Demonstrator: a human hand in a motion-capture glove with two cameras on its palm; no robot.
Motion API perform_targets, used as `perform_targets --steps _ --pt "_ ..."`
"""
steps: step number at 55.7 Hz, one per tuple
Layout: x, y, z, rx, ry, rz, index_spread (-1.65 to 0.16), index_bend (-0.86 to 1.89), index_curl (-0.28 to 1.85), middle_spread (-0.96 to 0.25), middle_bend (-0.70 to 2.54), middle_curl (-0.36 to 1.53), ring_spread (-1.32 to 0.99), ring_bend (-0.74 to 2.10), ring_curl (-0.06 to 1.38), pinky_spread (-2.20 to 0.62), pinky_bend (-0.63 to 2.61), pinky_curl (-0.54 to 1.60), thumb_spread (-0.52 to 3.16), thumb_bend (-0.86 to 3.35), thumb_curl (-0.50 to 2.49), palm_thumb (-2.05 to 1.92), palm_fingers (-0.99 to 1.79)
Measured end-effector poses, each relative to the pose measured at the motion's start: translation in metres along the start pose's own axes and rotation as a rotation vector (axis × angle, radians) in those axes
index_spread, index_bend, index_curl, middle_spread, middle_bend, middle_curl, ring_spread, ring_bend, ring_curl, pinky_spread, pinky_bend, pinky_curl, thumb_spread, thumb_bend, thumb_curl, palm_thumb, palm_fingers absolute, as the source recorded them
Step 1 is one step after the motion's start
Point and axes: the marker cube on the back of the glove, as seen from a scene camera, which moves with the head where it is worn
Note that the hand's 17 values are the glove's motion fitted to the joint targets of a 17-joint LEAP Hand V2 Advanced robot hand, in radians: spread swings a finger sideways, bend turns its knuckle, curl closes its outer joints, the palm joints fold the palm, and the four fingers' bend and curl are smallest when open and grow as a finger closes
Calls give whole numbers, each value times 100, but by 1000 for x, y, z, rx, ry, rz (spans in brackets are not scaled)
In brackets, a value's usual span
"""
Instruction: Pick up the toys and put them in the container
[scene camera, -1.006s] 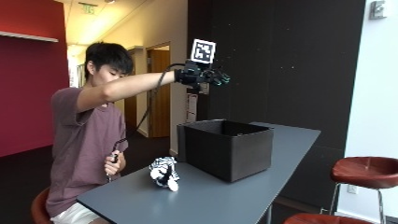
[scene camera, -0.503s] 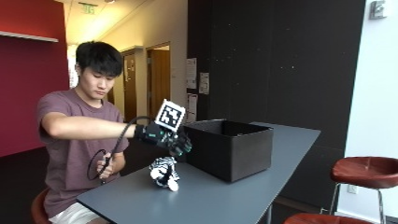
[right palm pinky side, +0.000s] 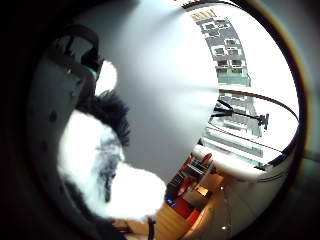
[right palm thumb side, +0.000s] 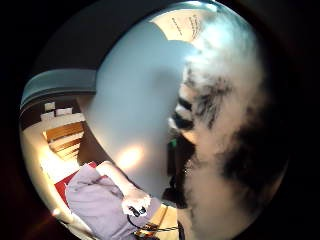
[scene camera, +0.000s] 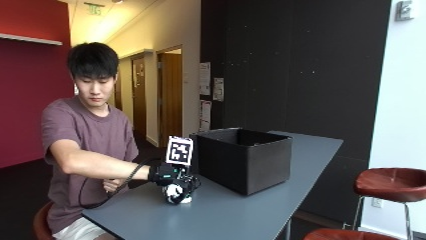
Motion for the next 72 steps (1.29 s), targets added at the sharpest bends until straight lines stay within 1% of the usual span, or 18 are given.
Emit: perform_targets --steps 6,9,10,17,23,25,28,30,34,40,46,50,53,55,59,63,67,72 --pt "17 -13 3 7 56 19 -25 28 23 -23 48 41 -30 99 50 -20 68 28 113 14 40 34 101" --pt "19 -19 -4 -40 -42 24 -27 30 25 -25 57 45 -32 103 52 -24 69 30 106 16 45 43 114" --pt "21 -20 -7 -60 -68 30 -29 36 27 -25 62 47 -32 102 53 -25 71 31 101 17 47 46 122" --pt "26 -21 -45 -121 -284 37 -33 57 36 -25 83 57 -34 107 57 -31 71 34 82 16 56 53 126" --pt "35 -18 -99 -110 -325 66 -35 69 44 -24 93 62 -35 112 58 -33 73 36 70 14 62 55 121" --pt "43 -17 -118 -97 -279 66 -36 71 47 -23 95 64 -36 114 59 -33 75 37 67 13 64 55 120" --pt "65 -12 -149 -59 -60 26 -36 75 50 -23 98 66 -36 116 59 -34 76 38 62 13 66 56 118" --pt "72 -11 -174 -28 8 2 -37 76 52 -23 99 67 -35 117 60 -34 77 38 60 12 68 56 116" --pt "57 -15 -231 26 -136 58 -37 78 56 -22 101 68 -35 119 60 -34 79 39 55 11 71 57 113" --pt "35 -26 -295 101 -170 54 -38 79 62 -21 104 70 -35 122 60 -34 81 40 51 9 76 58 111" --pt "10 -48 -333 144 -84 65 -38 78 67 -20 104 71 -35 124 61 -34 83 41 48 7 80 58 109" --pt "-25 -69 -358 160 -117 42 -38 78 71 -20 105 72 -35 124 60 -34 84 41 46 6 82 58 108" --pt "-49 -87 -374 170 -193 76 -39 77 73 -20 105 73 -34 125 60 -35 84 42 45 5 84 59 108" --pt "-61 -97 -380 178 -197 62 -39 76 75 -20 106 73 -34 126 60 -34 84 42 44 5 85 59 108" --pt "-76 -111 -381 186 -73 -35 -39 75 78 -20 105 73 -34 126 60 -34 85 42 44 4 87 59 107" --pt "-103 -129 -386 193 -72 -88 -40 73 82 -20 105 74 -34 126 60 -34 85 42 43 3 90 59 107" --pt "-128 -147 -389 188 -53 -85 -40 71 85 -19 105 74 -34 126 59 -34 85 42 42 2 92 60 107" --pt "-152 -165 -390 162 -106 1 -41 68 89 -19 104 74 -34 126 59 -34 86 42 42 0 94 60 106"
